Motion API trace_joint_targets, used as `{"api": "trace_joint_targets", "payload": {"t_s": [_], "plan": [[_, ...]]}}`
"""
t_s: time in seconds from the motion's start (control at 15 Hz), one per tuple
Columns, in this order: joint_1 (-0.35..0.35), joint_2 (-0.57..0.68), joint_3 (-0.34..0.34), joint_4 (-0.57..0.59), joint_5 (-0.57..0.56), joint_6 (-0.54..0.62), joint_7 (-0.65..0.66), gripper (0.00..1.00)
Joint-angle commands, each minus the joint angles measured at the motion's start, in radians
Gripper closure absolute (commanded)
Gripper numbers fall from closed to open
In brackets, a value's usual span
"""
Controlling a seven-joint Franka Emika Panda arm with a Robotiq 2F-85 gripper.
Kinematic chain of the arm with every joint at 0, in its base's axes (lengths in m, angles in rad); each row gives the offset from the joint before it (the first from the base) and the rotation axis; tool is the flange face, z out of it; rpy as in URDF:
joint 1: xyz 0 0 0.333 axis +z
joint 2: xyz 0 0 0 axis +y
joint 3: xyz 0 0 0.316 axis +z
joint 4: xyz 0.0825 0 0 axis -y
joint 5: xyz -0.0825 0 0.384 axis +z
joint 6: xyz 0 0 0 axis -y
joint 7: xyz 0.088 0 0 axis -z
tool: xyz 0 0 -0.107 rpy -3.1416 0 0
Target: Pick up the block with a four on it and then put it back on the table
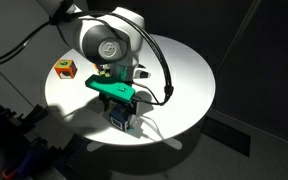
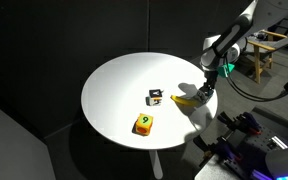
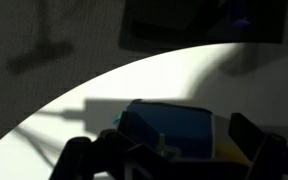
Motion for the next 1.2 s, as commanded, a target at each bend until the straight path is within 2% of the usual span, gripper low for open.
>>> {"api": "trace_joint_targets", "payload": {"t_s": [0.0,0.8,1.13], "plan": [[0.000,-0.001,-0.001,0.003,0.000,-0.002,0.000,0.00],[-0.004,0.001,0.003,0.001,0.008,0.017,0.001,0.00],[-0.019,-0.003,0.013,-0.039,0.021,0.222,-0.001,0.00]]}}
